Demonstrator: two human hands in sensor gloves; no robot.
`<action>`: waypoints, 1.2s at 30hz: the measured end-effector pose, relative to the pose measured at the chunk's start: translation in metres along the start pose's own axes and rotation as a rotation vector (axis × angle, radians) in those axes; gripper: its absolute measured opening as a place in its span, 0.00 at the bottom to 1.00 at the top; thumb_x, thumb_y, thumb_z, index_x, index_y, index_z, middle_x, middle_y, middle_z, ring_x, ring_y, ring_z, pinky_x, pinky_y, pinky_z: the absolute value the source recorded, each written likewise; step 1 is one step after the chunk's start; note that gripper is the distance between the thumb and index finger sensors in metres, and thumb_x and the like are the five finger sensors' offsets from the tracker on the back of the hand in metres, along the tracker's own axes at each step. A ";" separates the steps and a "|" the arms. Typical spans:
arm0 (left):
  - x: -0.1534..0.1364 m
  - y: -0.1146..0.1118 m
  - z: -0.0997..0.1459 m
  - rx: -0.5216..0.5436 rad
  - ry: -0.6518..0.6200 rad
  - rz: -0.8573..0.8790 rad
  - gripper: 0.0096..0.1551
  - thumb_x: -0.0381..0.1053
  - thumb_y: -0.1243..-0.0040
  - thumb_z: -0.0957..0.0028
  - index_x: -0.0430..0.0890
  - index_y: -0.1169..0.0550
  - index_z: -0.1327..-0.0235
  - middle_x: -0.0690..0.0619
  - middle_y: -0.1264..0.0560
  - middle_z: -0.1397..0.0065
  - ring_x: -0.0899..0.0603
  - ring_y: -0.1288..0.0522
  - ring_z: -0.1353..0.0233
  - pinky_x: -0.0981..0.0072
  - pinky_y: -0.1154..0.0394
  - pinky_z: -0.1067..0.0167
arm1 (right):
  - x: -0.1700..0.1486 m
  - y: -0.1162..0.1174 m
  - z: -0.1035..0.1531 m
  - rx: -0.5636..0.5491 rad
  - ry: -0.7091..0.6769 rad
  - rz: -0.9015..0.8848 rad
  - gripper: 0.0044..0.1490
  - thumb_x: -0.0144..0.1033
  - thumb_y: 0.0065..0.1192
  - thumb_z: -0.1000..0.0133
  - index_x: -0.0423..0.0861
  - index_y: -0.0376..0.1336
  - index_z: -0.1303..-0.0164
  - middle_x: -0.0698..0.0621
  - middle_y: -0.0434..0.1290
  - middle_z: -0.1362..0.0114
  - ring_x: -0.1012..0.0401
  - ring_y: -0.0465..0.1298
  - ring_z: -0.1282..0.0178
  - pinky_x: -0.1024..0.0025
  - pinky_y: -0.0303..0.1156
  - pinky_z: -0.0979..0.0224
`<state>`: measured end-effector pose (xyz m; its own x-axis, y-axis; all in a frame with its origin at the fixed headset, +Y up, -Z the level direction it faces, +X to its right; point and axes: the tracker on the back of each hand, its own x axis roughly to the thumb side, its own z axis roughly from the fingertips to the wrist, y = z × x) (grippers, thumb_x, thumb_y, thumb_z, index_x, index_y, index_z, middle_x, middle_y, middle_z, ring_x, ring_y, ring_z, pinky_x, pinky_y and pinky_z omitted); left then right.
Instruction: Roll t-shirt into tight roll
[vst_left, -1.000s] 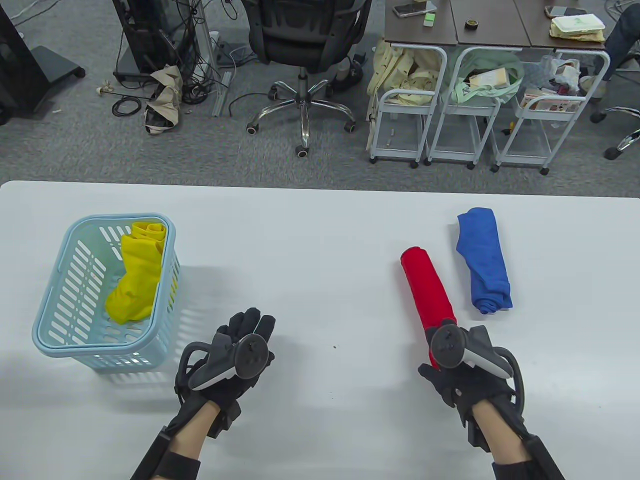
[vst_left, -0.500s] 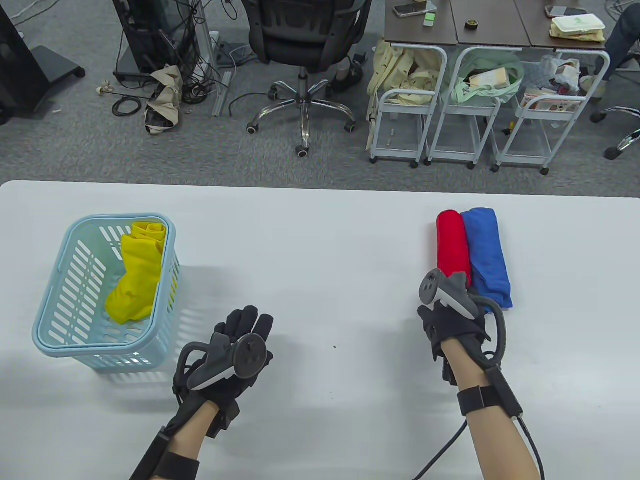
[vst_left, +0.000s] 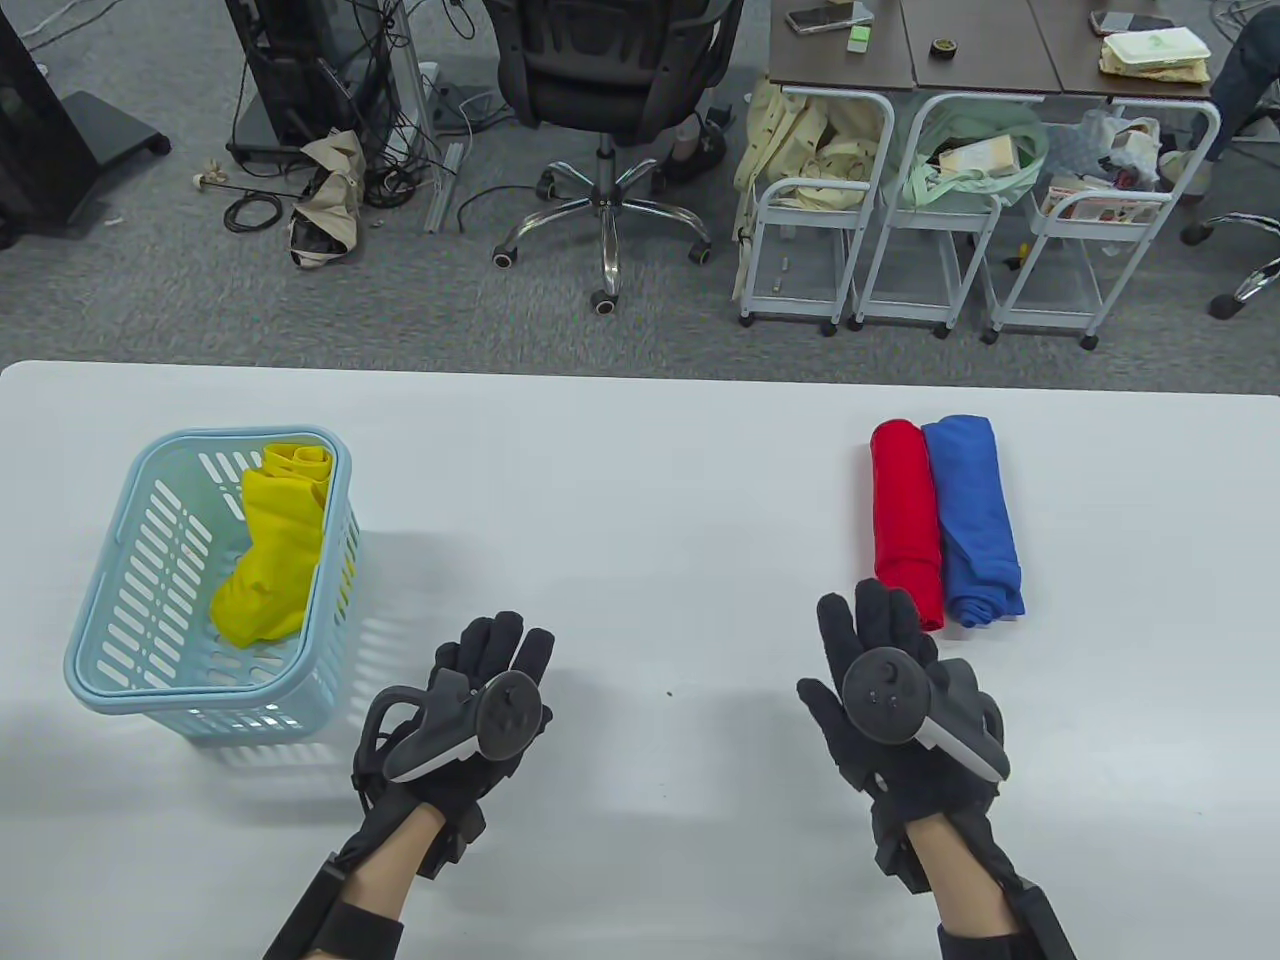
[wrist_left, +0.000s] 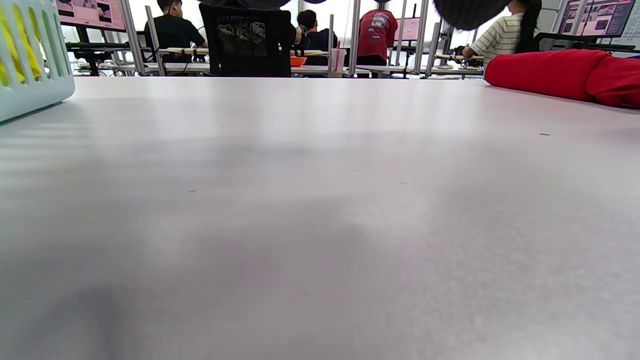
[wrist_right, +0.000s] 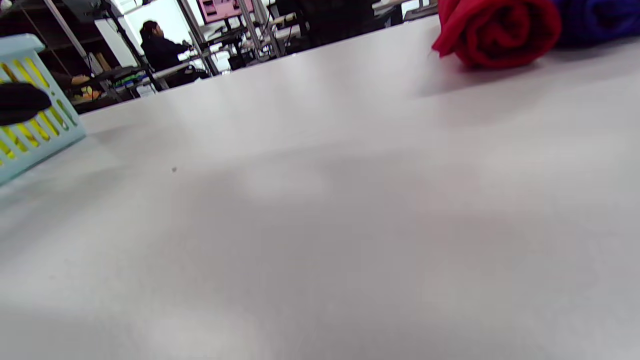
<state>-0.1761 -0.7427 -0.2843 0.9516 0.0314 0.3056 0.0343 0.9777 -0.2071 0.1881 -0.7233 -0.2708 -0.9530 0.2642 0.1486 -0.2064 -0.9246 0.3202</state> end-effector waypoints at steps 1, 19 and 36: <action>0.001 0.000 0.000 0.003 -0.001 -0.005 0.41 0.62 0.63 0.40 0.54 0.56 0.15 0.42 0.60 0.10 0.32 0.55 0.13 0.38 0.51 0.21 | -0.004 0.005 -0.004 0.004 0.050 0.058 0.50 0.54 0.35 0.33 0.54 0.13 0.22 0.48 0.08 0.22 0.45 0.10 0.21 0.40 0.20 0.21; -0.013 0.084 0.005 0.189 0.044 -0.035 0.39 0.60 0.62 0.38 0.57 0.54 0.15 0.42 0.60 0.10 0.31 0.57 0.13 0.35 0.50 0.21 | -0.017 0.002 -0.007 0.016 0.118 0.088 0.52 0.56 0.39 0.34 0.53 0.15 0.21 0.47 0.10 0.21 0.44 0.11 0.21 0.39 0.22 0.21; -0.163 0.171 -0.013 0.231 0.434 -0.010 0.41 0.58 0.50 0.40 0.59 0.50 0.15 0.44 0.54 0.08 0.32 0.52 0.12 0.34 0.47 0.21 | -0.021 0.004 -0.010 0.056 0.104 0.036 0.52 0.56 0.40 0.34 0.52 0.18 0.19 0.46 0.13 0.19 0.43 0.15 0.19 0.39 0.25 0.20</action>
<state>-0.3212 -0.5832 -0.3816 0.9926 -0.0197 -0.1196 0.0223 0.9996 0.0200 0.2054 -0.7354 -0.2817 -0.9780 0.1983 0.0640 -0.1615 -0.9154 0.3687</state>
